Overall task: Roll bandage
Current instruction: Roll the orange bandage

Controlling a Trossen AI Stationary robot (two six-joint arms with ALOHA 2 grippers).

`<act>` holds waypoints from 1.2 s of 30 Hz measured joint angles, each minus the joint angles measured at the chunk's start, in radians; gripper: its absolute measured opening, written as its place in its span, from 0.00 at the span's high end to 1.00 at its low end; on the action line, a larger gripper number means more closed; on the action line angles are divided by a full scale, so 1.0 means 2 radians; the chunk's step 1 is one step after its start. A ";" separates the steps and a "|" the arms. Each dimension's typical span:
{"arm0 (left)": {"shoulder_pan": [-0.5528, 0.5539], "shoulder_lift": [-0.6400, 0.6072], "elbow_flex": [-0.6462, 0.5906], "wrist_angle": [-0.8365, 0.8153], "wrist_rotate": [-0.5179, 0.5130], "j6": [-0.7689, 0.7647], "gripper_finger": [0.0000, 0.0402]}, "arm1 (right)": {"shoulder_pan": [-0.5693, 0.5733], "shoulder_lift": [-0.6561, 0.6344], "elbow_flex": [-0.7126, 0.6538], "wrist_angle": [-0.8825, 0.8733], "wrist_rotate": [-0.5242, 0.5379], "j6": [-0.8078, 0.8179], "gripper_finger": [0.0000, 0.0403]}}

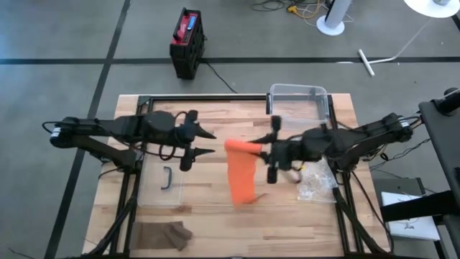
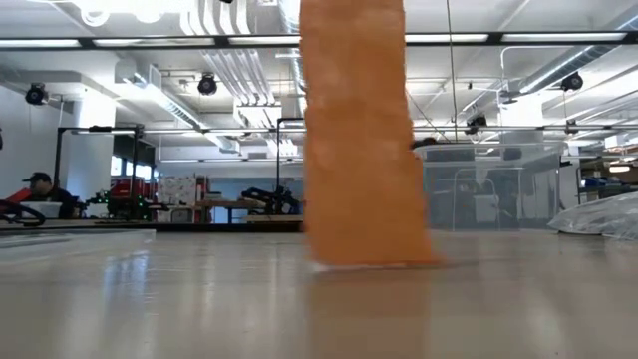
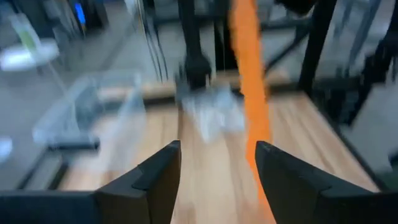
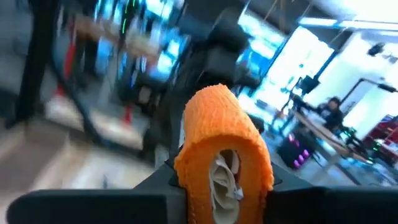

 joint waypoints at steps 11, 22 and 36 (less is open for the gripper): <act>0.000 -0.011 -0.134 0.303 0.001 0.036 0.54 | -0.017 -0.006 -0.064 0.106 -0.031 0.055 0.84; 0.000 0.006 -0.104 0.315 0.040 0.036 0.56 | -0.038 0.025 -0.066 0.149 -0.033 0.055 0.85; 0.001 0.038 -0.071 0.320 0.024 0.055 0.88 | -0.043 0.027 -0.065 0.173 -0.081 0.089 0.86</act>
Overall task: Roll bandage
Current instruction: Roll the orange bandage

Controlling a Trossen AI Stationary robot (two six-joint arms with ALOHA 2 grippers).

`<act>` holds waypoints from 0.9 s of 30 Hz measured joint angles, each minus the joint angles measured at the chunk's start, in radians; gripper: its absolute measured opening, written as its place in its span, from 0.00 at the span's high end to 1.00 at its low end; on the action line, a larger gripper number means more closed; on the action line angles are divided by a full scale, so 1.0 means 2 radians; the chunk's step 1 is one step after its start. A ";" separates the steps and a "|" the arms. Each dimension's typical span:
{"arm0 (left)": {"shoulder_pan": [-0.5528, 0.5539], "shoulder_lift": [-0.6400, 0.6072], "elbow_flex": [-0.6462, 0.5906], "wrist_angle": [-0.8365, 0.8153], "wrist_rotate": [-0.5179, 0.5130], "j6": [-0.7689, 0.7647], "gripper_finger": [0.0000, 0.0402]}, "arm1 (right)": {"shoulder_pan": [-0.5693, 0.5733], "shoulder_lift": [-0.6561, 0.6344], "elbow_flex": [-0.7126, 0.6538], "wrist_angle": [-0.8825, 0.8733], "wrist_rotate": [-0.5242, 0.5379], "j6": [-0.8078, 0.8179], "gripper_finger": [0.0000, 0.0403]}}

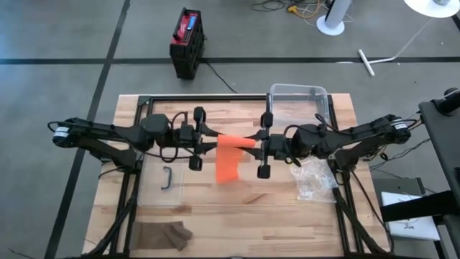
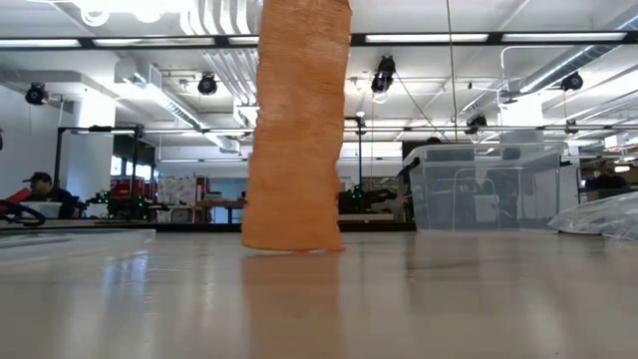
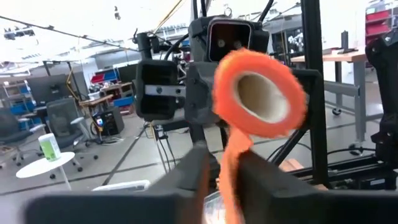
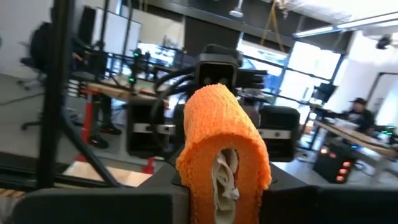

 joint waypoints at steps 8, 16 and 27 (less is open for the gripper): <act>0.000 0.001 -0.002 0.000 0.000 0.002 1.00 | 0.000 -0.001 0.000 0.026 -0.021 0.054 0.83; -0.001 0.024 -0.003 0.007 -0.025 0.004 1.00 | -0.001 -0.016 0.000 0.068 -0.065 0.144 0.86; 0.000 0.016 -0.005 0.004 -0.058 0.022 1.00 | -0.004 -0.040 0.000 0.021 -0.029 0.153 0.86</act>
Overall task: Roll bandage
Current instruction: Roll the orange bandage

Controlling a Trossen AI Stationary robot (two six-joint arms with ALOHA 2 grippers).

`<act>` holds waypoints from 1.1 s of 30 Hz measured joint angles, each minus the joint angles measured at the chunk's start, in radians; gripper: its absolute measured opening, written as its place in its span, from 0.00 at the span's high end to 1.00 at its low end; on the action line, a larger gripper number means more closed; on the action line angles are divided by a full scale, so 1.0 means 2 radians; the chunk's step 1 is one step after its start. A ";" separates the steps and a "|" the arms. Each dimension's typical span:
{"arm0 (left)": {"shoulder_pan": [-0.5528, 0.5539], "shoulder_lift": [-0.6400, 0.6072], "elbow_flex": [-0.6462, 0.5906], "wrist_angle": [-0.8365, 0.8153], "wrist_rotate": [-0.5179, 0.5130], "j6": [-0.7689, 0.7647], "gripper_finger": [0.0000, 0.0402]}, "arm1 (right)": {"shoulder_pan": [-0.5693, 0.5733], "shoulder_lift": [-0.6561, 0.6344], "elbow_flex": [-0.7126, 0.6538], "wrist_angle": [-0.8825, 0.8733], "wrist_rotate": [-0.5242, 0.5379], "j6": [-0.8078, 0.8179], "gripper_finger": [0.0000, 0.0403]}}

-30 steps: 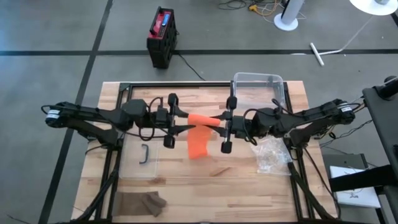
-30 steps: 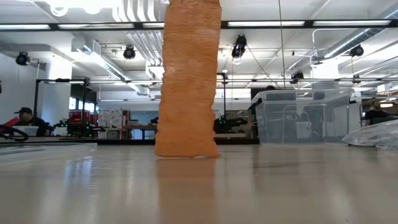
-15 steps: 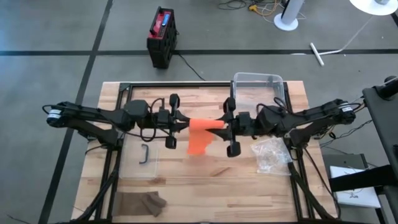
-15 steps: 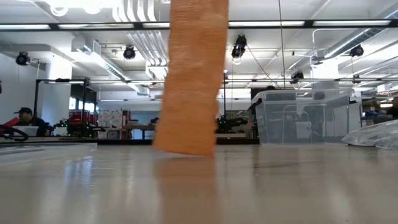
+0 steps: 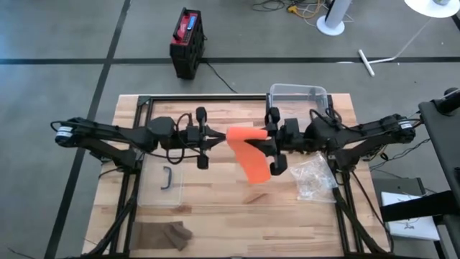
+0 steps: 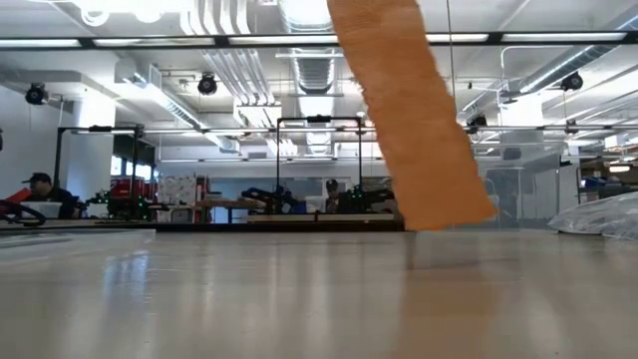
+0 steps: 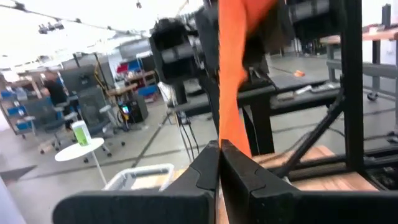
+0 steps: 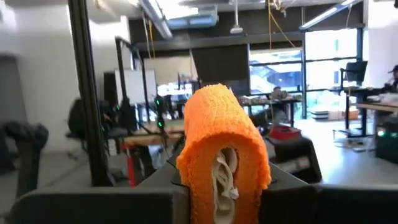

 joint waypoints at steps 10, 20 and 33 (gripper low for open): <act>-0.001 -0.041 0.000 -0.041 -0.002 0.036 0.91 | -0.001 0.002 0.000 -0.031 0.026 -0.075 0.84; -0.003 -0.074 0.000 -0.064 -0.020 0.066 0.61 | -0.016 0.004 0.000 -0.040 0.027 -0.078 0.85; -0.003 -0.024 0.091 -0.108 -0.003 0.100 0.33 | -0.039 0.004 -0.002 -0.045 0.012 -0.078 0.85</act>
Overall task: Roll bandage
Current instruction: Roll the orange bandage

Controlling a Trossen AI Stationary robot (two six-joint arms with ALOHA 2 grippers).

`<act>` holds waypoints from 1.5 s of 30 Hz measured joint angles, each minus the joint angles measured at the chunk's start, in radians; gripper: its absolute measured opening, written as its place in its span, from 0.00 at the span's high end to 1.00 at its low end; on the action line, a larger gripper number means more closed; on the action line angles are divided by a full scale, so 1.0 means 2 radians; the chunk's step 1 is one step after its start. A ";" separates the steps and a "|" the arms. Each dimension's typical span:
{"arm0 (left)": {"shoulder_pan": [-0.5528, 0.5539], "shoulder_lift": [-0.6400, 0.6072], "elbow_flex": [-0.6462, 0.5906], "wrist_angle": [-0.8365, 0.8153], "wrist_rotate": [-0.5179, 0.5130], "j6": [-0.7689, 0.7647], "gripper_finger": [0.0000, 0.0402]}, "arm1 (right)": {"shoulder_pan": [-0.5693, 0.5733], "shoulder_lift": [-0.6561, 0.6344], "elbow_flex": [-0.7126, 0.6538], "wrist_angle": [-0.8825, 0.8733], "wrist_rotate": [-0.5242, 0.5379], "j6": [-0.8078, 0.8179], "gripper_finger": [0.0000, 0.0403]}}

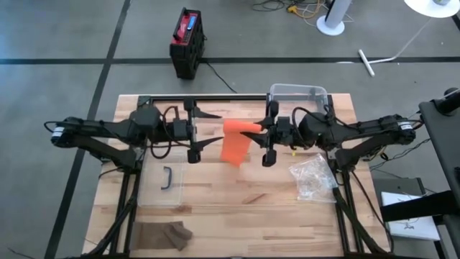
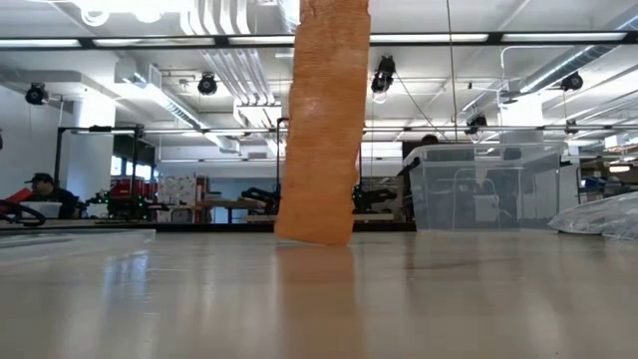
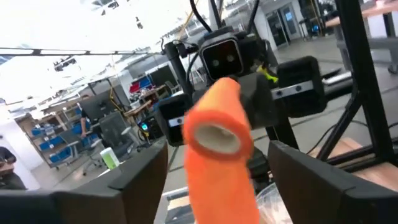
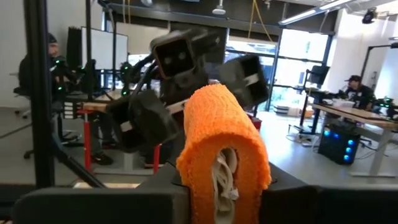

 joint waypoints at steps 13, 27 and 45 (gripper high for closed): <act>0.000 0.067 0.118 -0.123 0.004 0.028 0.38 | 0.000 0.000 -0.002 -0.010 -0.039 0.006 0.87; 0.000 0.065 0.124 -0.132 0.004 0.026 0.70 | 0.000 -0.001 -0.002 -0.020 -0.040 0.012 0.82; 0.001 0.044 0.123 -0.139 -0.009 -0.051 0.80 | 0.005 -0.053 -0.002 -0.050 -0.017 -0.034 0.32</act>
